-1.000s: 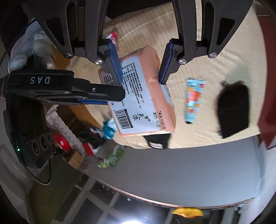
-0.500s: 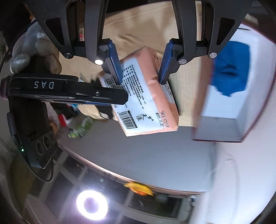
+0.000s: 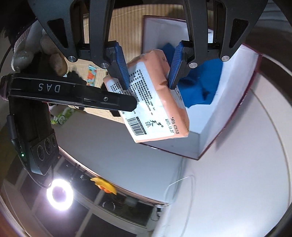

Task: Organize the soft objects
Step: 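Carry the peach parcel box with the left tool and drop it into the red box, then grasp the grapefruit tube with the left tool while the right tool grasps the coffee packet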

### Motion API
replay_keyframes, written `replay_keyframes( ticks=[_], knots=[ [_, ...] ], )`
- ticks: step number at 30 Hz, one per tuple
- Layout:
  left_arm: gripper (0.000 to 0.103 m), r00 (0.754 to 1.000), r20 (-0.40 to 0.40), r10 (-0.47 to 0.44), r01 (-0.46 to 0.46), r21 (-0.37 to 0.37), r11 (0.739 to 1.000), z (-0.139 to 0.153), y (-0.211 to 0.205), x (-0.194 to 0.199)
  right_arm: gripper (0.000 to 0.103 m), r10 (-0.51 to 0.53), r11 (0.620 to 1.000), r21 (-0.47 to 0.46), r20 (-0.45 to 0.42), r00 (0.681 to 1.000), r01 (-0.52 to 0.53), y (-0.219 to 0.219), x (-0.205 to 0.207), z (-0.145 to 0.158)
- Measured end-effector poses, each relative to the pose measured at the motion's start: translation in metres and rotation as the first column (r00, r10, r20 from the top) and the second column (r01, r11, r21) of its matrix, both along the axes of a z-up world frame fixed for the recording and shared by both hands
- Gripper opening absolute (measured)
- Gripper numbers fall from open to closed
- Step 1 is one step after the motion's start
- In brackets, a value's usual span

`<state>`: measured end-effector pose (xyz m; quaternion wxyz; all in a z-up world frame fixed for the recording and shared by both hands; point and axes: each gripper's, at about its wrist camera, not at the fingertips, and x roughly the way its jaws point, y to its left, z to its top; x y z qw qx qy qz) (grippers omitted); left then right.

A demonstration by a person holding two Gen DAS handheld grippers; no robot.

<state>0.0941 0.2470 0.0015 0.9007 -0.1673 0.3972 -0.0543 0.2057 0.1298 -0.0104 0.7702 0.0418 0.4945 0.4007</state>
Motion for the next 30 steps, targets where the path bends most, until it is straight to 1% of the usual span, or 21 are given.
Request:
replay_keyframes(
  ticks=[4,8,9,10,11,12,13,15,16,20,22,26,30],
  knots=[
    [0.041,0.999,-0.028,0.030,-0.031,-0.008,1.000,-0.013,0.014,0.003,0.033,0.016,1.000,-0.020,-0.014,1.000,-0.016,0.023,0.004,-0.014],
    [0.040,0.998,-0.047,0.040,-0.041,-0.028,0.999,-0.023,0.021,0.003,0.032,0.028,0.999,-0.030,-0.024,0.999,-0.028,0.032,0.008,-0.025],
    [0.039,0.998,-0.052,0.028,-0.030,-0.032,0.999,-0.026,0.021,0.003,0.032,0.035,0.999,-0.024,-0.035,0.999,-0.036,0.035,0.010,-0.029],
    [0.038,0.998,-0.065,0.026,-0.028,-0.029,0.999,-0.029,0.020,0.006,0.025,0.046,0.999,-0.015,-0.053,0.998,-0.047,0.038,0.012,-0.032],
    [0.038,0.996,-0.079,0.031,-0.032,-0.014,0.999,-0.032,0.020,0.007,0.023,0.056,0.998,-0.010,-0.073,0.996,-0.057,0.039,0.013,-0.036],
    [0.037,0.995,-0.088,0.041,-0.041,0.009,0.999,-0.035,0.019,0.010,0.023,0.049,0.998,-0.024,-0.072,0.996,-0.051,0.042,0.013,-0.039],
    [0.037,0.995,-0.091,0.042,-0.041,0.013,0.999,-0.038,0.019,0.009,0.024,0.040,0.999,-0.033,-0.061,0.997,-0.042,0.042,0.014,-0.040],
    [0.037,0.995,-0.093,0.039,-0.039,-0.003,0.999,-0.041,0.019,0.007,0.024,0.035,0.999,-0.034,-0.049,0.998,-0.037,0.042,0.014,-0.041],
    [0.037,0.995,-0.090,0.041,-0.041,0.000,0.999,-0.041,0.019,0.006,0.025,0.032,0.999,-0.038,-0.042,0.999,-0.034,0.040,0.014,-0.041],
    [0.037,0.995,-0.093,0.046,-0.047,-0.001,0.999,-0.042,0.018,0.001,0.041,0.024,0.999,-0.041,-0.012,1.000,-0.025,0.028,0.014,-0.034],
    [0.037,0.995,-0.089,0.042,-0.042,0.003,0.999,-0.040,0.017,0.001,0.046,0.020,0.999,-0.038,0.008,1.000,-0.020,0.017,0.012,-0.029],
    [0.037,0.997,-0.070,0.033,-0.033,0.008,0.999,-0.034,0.007,0.000,0.055,0.002,0.999,-0.044,0.054,0.999,0.000,-0.011,0.004,-0.018],
    [0.038,0.999,-0.047,0.004,-0.003,0.013,1.000,-0.027,-0.011,-0.003,0.057,-0.033,0.998,-0.050,0.101,0.994,0.038,-0.045,-0.006,-0.008]
  ],
)
